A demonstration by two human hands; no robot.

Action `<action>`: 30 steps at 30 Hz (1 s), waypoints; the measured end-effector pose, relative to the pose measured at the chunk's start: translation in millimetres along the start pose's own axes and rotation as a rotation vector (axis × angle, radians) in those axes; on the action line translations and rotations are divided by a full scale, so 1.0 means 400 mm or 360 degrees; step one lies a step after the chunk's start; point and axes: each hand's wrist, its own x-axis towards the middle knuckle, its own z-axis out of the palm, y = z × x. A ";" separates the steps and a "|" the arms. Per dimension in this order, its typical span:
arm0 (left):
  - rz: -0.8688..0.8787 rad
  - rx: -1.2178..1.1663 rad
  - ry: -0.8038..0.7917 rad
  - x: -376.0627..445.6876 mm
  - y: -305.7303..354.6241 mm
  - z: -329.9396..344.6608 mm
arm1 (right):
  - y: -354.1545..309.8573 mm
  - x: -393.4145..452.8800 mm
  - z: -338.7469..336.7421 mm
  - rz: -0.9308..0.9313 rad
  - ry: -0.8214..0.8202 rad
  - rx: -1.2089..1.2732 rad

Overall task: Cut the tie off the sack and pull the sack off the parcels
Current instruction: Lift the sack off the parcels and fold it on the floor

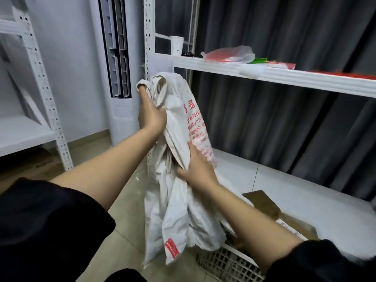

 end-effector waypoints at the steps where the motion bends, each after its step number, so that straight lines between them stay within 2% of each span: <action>1: -0.0026 -0.0024 0.0001 0.000 0.003 0.004 | 0.012 -0.022 0.024 -0.0023 0.0058 -0.0148; 3: -0.0087 -0.0079 0.0055 0.004 0.016 0.003 | 0.044 -0.059 0.054 0.0052 0.0056 -0.0378; 7: -0.0258 -0.0256 0.0220 0.039 0.031 -0.011 | 0.136 -0.098 0.066 0.0276 -0.0109 -0.0592; 10: -0.0240 -0.0339 0.0318 0.045 0.024 -0.031 | 0.168 -0.079 0.048 0.0321 -0.0078 -0.0700; 12: -0.0259 -0.0208 0.0471 0.056 0.021 -0.044 | 0.195 -0.060 0.021 0.0617 -0.0194 -0.0447; 13: -0.0372 -0.0236 0.0509 0.063 0.026 -0.051 | 0.209 -0.052 0.006 0.0798 -0.0297 -0.0158; 14: -0.0487 -0.0422 0.0521 0.075 0.022 -0.051 | 0.221 -0.050 -0.005 0.0909 -0.0378 0.0054; 15: -0.0481 -0.0481 0.0525 0.075 0.020 -0.055 | 0.229 -0.053 -0.012 0.0908 -0.0425 0.0062; 16: -0.0528 -0.0659 0.0543 0.070 0.029 -0.057 | 0.238 -0.056 -0.018 0.0816 -0.0410 -0.0121; 18: -0.0549 -0.0924 0.0544 0.071 0.030 -0.050 | 0.252 -0.065 -0.028 0.0533 -0.0189 -0.0689; 20: -0.0682 -0.1211 0.0551 0.072 0.041 -0.059 | 0.264 -0.073 -0.040 0.0340 -0.0016 -0.0876; 22: -0.0794 -0.1577 0.0636 0.084 0.039 -0.063 | 0.288 -0.077 -0.041 0.0298 -0.0060 -0.0722; 24: -0.0740 -0.1604 0.0648 0.085 0.038 -0.063 | 0.312 -0.080 -0.043 0.0366 -0.0262 -0.0454; 26: -0.0692 -0.1652 0.0688 0.087 0.033 -0.058 | 0.320 -0.084 -0.043 0.0472 -0.0338 -0.0123; 28: -0.0743 -0.1781 0.0710 0.092 0.041 -0.057 | 0.293 -0.080 -0.037 0.0479 -0.0099 0.0028; 30: -0.0755 -0.1851 0.0681 0.093 0.042 -0.048 | 0.221 -0.073 -0.028 0.0269 0.0360 -0.0069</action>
